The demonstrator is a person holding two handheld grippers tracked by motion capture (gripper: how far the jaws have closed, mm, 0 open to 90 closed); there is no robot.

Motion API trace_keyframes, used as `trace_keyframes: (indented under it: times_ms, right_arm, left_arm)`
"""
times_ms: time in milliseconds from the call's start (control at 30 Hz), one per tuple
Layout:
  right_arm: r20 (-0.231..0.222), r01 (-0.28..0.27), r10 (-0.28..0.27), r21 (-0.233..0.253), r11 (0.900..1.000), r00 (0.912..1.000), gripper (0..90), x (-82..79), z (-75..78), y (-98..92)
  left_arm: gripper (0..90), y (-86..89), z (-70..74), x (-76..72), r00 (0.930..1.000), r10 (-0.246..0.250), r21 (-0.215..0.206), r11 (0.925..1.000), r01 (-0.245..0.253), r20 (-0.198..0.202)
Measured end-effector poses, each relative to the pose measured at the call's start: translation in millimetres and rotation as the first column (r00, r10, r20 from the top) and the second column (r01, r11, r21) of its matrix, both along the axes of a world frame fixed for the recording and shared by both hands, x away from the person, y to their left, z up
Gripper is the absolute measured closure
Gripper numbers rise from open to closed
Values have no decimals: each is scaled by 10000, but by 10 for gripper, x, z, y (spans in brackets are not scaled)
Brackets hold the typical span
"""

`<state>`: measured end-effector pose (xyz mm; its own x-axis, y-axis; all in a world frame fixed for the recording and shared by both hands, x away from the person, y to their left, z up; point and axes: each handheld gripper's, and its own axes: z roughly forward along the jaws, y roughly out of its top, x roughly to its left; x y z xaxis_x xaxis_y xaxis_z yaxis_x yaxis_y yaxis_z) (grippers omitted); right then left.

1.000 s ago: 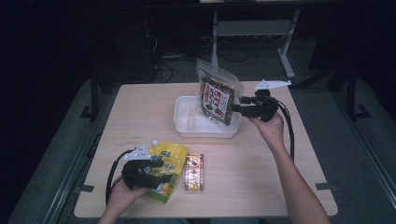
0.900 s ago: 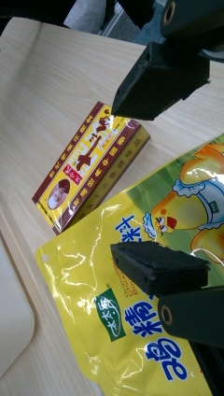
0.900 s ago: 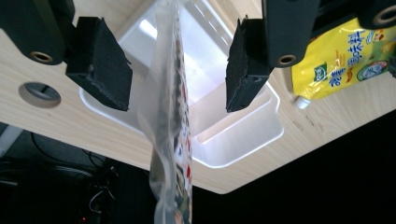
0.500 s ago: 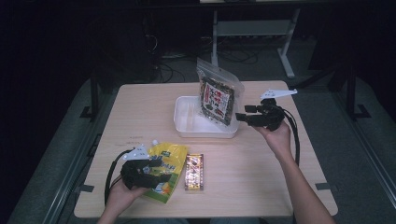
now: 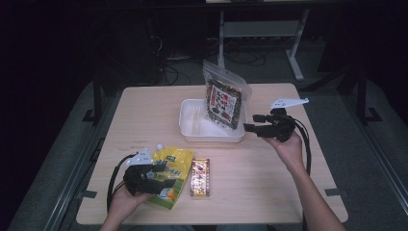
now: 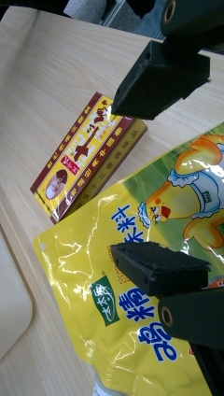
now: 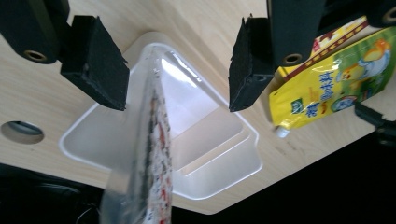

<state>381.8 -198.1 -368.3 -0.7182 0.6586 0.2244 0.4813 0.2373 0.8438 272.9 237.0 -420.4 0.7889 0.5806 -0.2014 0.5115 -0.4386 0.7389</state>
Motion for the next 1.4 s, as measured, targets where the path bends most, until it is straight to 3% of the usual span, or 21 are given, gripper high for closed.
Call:
trace_keyframes:
  times_ms: [400,700,967,1400]
  right_arm:
    - [-203,-798,795,-147,9967,9966,328,-163,19,240]
    - [-542,-1446,1433,-215,9893,9882,307,-231,-59,499]
    - [-722,-2073,2040,-406,9774,9763,302,-255,-92,786]
    - [-1356,-3013,2894,-769,9504,9475,287,-141,-258,1349]
  left_arm:
    - [273,54,-5,-6,9997,226,275,9994,-229,85]
    - [271,116,-8,-3,9991,398,398,9984,-404,158]
    - [270,208,-4,11,9972,689,517,9962,-704,294]
    - [271,258,-10,32,9952,907,665,9934,-931,377]
